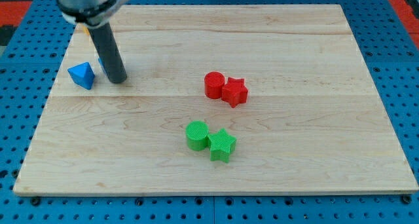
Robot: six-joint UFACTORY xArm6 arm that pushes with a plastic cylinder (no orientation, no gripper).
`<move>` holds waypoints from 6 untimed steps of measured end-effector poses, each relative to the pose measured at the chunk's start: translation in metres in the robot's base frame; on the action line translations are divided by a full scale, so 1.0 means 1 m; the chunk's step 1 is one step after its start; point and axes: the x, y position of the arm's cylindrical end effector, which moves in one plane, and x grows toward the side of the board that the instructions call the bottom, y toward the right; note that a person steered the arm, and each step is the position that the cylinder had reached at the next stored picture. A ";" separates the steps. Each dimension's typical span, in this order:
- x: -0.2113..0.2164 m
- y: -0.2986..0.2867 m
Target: Slide the blue triangle to the bottom side of the blue cube
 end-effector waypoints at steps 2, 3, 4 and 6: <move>-0.022 -0.002; 0.050 0.012; 0.043 -0.066; -0.006 -0.078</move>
